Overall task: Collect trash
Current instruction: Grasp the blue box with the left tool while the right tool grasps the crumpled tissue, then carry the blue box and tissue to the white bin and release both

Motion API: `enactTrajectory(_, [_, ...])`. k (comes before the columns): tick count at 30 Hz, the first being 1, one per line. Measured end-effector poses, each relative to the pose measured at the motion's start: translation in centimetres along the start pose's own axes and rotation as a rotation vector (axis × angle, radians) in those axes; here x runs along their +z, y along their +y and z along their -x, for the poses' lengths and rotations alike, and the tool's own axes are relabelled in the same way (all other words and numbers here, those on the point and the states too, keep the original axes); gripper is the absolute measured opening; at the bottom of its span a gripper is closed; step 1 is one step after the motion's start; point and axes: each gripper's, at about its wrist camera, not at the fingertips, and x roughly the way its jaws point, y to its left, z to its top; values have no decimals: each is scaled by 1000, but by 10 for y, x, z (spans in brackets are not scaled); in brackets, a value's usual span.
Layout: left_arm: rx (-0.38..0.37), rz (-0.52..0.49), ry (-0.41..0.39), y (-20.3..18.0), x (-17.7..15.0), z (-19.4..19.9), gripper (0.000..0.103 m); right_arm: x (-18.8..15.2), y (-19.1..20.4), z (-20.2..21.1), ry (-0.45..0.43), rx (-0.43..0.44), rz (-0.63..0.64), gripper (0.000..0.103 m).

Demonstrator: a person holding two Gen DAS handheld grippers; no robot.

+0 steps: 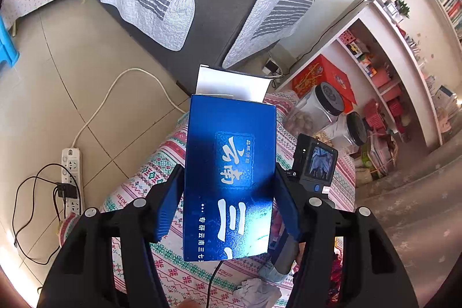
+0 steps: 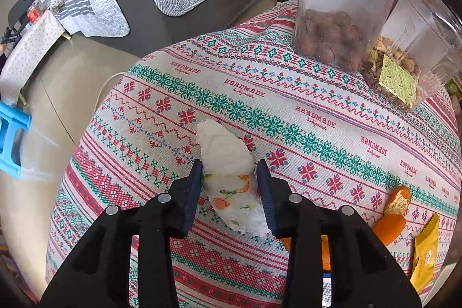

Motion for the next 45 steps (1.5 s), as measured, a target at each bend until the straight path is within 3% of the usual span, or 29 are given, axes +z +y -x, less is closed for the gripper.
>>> enactTrajectory(7, [-23,-3,-3,-13,-3,0,60,-19,-21,56,-115,12,-17,36])
enactTrajectory(16, [-79,-94,-15,-54,-19,7,60,-56,-60,138,-259,-6,-38,36])
enactTrajectory(27, [-98,-237,-46,-93,-51,16,60,-134,-103,233,-437,-16,-145,37])
enactTrajectory(35, [-209,-252,-63,-120,-101,28,60,-200,-128,285,-563,-71,-178,37])
enactTrajectory(45, [-335,-397,-34,-184,-145,17,60,-269,-194,309,-637,-231,-323,37])
